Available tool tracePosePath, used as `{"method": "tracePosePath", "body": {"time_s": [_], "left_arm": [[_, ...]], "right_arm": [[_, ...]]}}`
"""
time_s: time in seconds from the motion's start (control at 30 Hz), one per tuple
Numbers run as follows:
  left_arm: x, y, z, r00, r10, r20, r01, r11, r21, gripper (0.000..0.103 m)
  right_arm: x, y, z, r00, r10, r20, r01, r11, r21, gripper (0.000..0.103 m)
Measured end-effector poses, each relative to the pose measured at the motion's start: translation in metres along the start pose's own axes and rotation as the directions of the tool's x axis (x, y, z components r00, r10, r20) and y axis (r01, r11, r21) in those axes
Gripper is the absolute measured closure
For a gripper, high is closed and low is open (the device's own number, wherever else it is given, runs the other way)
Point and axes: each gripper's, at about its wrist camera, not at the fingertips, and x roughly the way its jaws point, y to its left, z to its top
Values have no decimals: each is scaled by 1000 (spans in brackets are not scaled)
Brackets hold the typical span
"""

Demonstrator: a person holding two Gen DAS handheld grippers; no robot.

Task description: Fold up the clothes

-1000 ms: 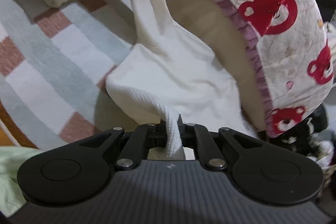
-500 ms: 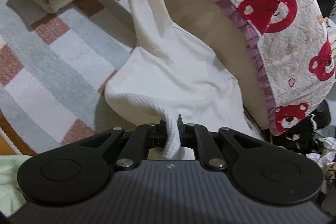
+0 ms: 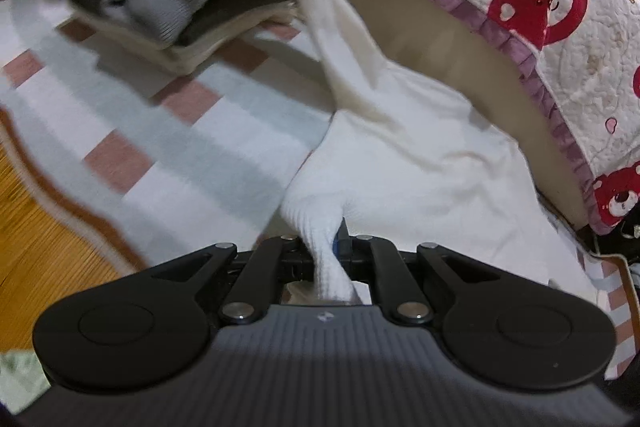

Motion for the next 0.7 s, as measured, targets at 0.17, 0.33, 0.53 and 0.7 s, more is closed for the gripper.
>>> {"method": "tracePosePath", "body": {"time_s": [0.17, 0.33, 0.53, 0.7], "left_arm": [[8, 11, -38, 989, 96, -116, -90, 994, 59, 97], [23, 11, -51, 972, 189, -137, -169, 975, 148, 97], [33, 6, -65, 909, 392, -141, -334, 888, 317, 86], [-5, -22, -64, 959, 281, -44, -236, 873, 426, 85]], "right_arm": [[0, 9, -31, 996, 43, -82, -44, 999, -8, 89], [10, 8, -43, 995, 25, -94, -23, 999, 28, 89], [2, 8, -48, 988, 7, -153, 4, 998, 70, 82], [-44, -2, -62, 978, 188, -86, -156, 946, 285, 80]]}}
